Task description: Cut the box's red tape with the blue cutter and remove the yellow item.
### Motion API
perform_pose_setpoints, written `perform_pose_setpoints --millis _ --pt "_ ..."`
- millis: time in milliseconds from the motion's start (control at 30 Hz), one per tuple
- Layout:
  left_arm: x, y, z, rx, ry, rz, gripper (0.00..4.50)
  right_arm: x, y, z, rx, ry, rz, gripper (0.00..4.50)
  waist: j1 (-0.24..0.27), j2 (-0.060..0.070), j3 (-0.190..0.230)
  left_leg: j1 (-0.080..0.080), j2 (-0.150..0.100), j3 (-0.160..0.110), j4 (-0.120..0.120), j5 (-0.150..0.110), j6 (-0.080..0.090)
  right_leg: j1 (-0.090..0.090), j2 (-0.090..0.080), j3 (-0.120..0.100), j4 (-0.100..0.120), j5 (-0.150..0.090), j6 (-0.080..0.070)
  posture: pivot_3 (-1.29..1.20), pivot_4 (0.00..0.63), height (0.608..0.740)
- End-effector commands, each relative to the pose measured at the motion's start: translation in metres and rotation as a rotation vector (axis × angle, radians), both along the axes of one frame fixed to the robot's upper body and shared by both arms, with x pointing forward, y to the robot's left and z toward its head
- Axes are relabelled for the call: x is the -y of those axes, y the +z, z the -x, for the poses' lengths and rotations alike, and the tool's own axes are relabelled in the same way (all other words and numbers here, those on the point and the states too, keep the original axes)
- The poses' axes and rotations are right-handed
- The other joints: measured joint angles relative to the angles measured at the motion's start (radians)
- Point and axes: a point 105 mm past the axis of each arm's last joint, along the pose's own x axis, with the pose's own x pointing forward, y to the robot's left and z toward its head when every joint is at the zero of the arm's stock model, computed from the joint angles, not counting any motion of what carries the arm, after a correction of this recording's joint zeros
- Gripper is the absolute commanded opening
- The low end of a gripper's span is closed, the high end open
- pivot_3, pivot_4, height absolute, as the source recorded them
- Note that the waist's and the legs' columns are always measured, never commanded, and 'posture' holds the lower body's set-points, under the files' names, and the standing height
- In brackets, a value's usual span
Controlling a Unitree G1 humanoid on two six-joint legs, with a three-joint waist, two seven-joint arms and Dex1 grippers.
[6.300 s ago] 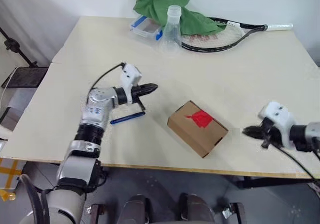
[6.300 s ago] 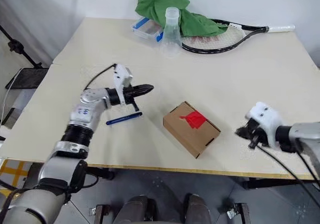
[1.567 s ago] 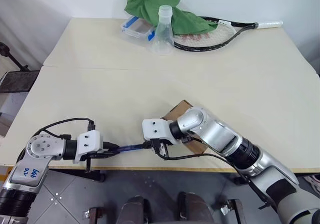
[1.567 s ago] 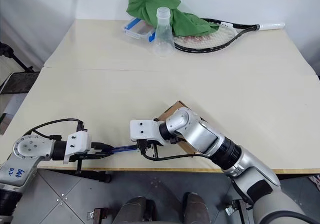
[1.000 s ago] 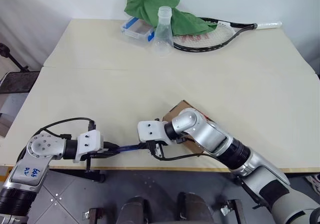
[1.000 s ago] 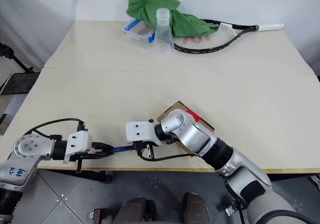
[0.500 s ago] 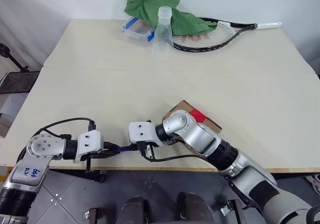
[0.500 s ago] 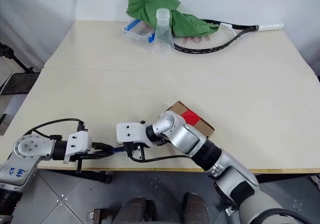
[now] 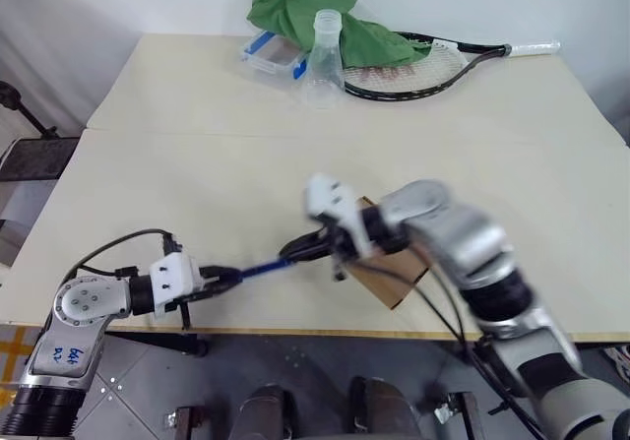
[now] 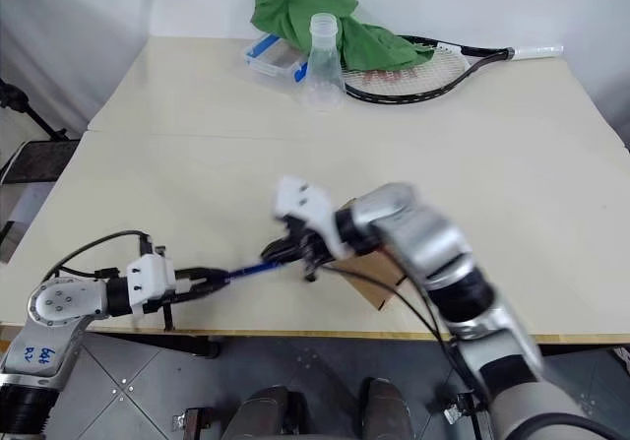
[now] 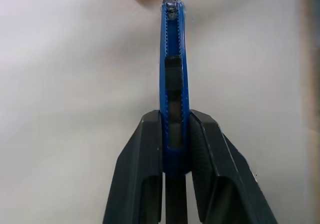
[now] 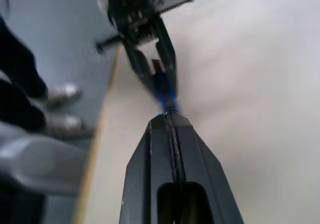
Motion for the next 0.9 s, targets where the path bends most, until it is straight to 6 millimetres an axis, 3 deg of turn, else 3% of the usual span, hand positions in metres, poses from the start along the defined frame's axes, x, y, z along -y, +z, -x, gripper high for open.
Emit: perform_pose_setpoints --millis 33,200,300,500,667,900 --pt "-0.001 0.019 -0.009 0.159 0.045 0.056 0.42 0.013 0.02 -0.002 -0.001 -0.063 -0.034 0.0 -0.002 0.0 0.0 0.0 0.0 0.0 0.0 0.0 0.0 0.0 0.0 0.0 -0.001 0.0 0.0 0.0 0.15 0.74" --pt "0.002 0.038 -0.019 0.356 0.084 0.148 0.42 0.027 0.039 -0.015 -0.115 -0.198 -0.05 0.0 -0.016 0.001 0.001 0.0 0.001 0.001 -0.001 0.0 -0.001 0.0 0.0 -0.003 -0.001 0.0 0.0 0.0 0.15 0.74" --pt "0.008 0.046 -0.023 0.431 0.09 0.214 0.42 0.029 0.056 -0.025 -0.218 -0.283 -0.095 0.6 -0.023 0.001 0.001 0.0 0.001 0.001 -0.001 0.0 0.0 0.0 0.0 -0.003 -0.001 0.0 0.0 0.0 0.15 0.74" --pt "0.026 0.046 -0.024 0.422 0.02 0.315 0.42 0.025 0.087 -0.031 -0.313 -0.285 -0.168 2.67 -0.025 0.001 0.0 -0.001 0.0 0.0 -0.001 0.0 0.0 0.0 0.0 -0.005 0.0 0.0 0.0 0.0 0.15 0.74" --pt "0.037 0.048 -0.028 0.447 -0.016 0.347 0.42 0.017 0.081 -0.026 -0.448 -0.253 -0.088 4.33 -0.026 0.0 0.0 -0.001 0.0 -0.001 -0.001 0.0 0.0 0.0 0.0 -0.006 0.0 0.0 0.0 0.0 0.15 0.74" --pt "0.047 0.047 -0.031 0.471 -0.036 0.369 0.42 0.0 0.077 -0.03 -0.52 -0.248 -0.054 4.46 -0.026 0.001 0.0 -0.002 0.0 -0.001 -0.001 0.0 0.0 0.0 0.0 -0.007 0.0 0.0 0.0 0.0 0.15 0.74"
